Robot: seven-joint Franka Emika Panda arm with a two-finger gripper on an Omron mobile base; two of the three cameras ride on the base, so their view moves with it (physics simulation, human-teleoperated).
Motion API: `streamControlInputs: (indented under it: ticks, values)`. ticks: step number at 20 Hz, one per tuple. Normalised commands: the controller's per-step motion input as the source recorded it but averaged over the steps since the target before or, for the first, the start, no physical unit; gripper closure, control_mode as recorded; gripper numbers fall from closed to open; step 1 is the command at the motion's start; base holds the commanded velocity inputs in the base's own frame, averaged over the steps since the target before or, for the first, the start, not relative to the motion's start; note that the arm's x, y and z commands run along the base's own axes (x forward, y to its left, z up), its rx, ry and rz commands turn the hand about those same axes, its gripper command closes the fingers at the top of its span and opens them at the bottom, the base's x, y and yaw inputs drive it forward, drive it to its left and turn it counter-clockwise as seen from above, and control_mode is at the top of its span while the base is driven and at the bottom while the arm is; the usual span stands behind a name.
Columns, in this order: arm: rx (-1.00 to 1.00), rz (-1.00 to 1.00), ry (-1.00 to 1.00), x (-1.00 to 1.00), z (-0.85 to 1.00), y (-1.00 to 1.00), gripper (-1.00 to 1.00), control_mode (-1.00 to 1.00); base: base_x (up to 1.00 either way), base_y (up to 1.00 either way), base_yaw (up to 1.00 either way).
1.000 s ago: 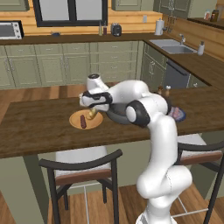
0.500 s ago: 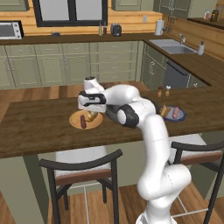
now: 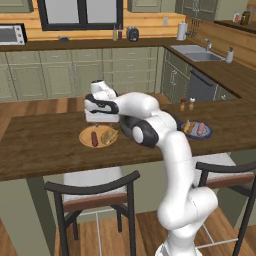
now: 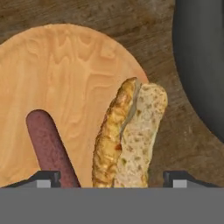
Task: Place one bun and one sausage from the bowl on each plate.
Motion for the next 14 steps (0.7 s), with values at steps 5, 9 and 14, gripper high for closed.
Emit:
streamControlInputs:
  ticks: [5,9,14]
  values:
    - [0.01,0.11,-0.28,-1.00,0.32,-0.51,-1.00,-1.00,0.00,0.00,0.00]
    - [0.06,0.06,-0.32,-1.00,0.36,-0.98,-1.00,-1.00,0.00,0.00,0.00]
    - [0.10,0.00,-0.18,-1.00,0.24,-1.00,-1.00,-1.00,0.00,0.00,0.00]
